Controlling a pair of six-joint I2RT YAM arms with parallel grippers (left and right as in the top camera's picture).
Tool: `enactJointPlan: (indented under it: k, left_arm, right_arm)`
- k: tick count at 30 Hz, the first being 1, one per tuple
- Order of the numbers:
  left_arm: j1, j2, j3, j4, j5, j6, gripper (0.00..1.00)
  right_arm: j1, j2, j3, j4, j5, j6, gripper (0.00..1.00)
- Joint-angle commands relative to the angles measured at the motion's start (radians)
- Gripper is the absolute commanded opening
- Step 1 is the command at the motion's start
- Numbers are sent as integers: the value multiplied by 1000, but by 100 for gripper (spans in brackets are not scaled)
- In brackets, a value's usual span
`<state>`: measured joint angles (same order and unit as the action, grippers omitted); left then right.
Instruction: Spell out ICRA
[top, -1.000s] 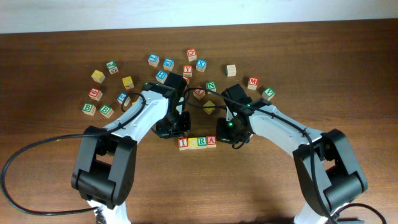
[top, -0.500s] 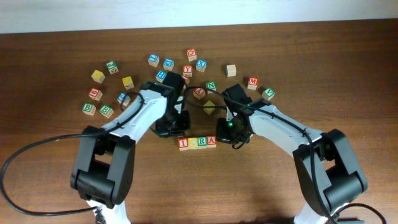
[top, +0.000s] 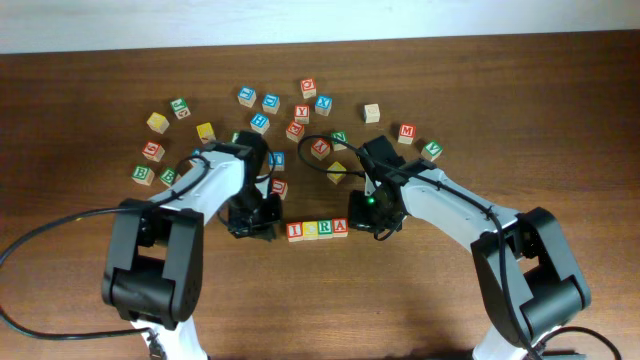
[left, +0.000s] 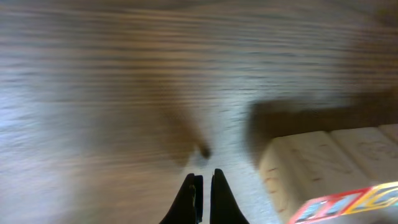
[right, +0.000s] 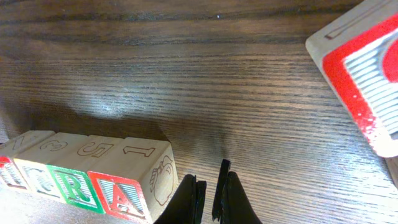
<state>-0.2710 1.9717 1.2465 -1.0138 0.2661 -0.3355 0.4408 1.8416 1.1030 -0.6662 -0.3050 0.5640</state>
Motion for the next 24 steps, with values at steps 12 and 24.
enactJointPlan:
  k: [12, 24]
  left_arm:
    - [-17, -3, -10, 100, 132, 8, 0]
    - [-16, -3, -10, 105, 127, 9, 0]
  right_arm:
    - [-3, 0, -5, 2, -25, -5, 4]
    - [-3, 0, -5, 1, -27, -5, 4]
